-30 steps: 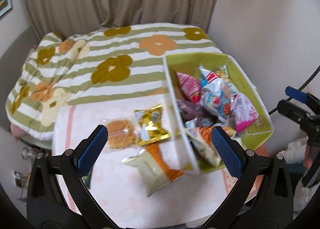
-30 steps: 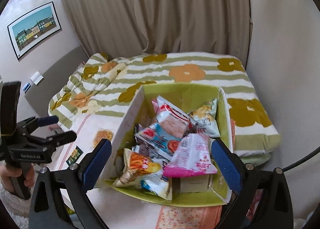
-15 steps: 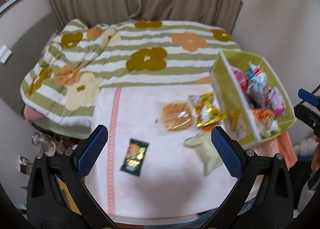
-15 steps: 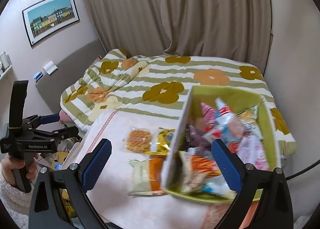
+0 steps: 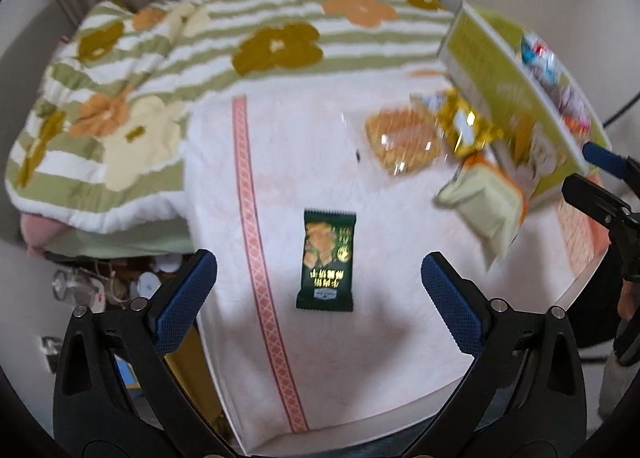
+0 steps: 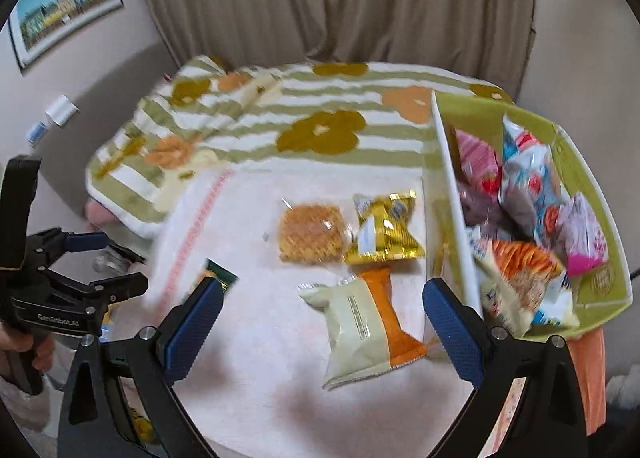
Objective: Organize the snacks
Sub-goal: 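Move both tools back to the remaining snacks on the sheet, then grasp the green cracker pack with the left tool while the right tool grasps the cream-orange bag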
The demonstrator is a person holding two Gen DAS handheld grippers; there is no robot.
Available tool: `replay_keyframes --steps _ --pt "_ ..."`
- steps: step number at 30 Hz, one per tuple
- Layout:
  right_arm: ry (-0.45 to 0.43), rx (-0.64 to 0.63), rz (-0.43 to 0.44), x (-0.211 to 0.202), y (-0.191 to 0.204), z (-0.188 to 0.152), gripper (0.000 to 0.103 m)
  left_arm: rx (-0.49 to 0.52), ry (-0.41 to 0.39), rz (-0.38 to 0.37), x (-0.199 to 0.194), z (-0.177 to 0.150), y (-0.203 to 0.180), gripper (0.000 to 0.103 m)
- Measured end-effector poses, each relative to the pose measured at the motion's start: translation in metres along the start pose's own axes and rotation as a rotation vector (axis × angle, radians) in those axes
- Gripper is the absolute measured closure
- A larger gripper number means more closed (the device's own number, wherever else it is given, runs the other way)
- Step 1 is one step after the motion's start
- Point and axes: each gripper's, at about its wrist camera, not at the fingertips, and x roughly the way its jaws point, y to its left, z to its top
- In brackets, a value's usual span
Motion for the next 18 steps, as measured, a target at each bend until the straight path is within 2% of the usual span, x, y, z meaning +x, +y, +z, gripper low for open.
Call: replay_keyframes --steps 3,5,10,18 --pt "0.046 0.013 -0.037 0.02 0.004 -0.012 0.003 0.015 0.054 -0.028 0.033 -0.002 0.003 0.016" --pt "0.069 0.024 -0.055 0.03 0.005 -0.021 0.003 0.019 0.083 -0.045 0.053 -0.005 0.004 0.017" --pt "0.115 0.045 -0.08 0.052 0.002 -0.034 0.003 0.024 0.127 -0.059 0.085 -0.01 0.005 0.03" --pt "0.17 0.017 -0.083 0.087 0.001 -0.037 0.003 0.048 0.168 -0.023 0.109 -0.01 -0.002 0.034"
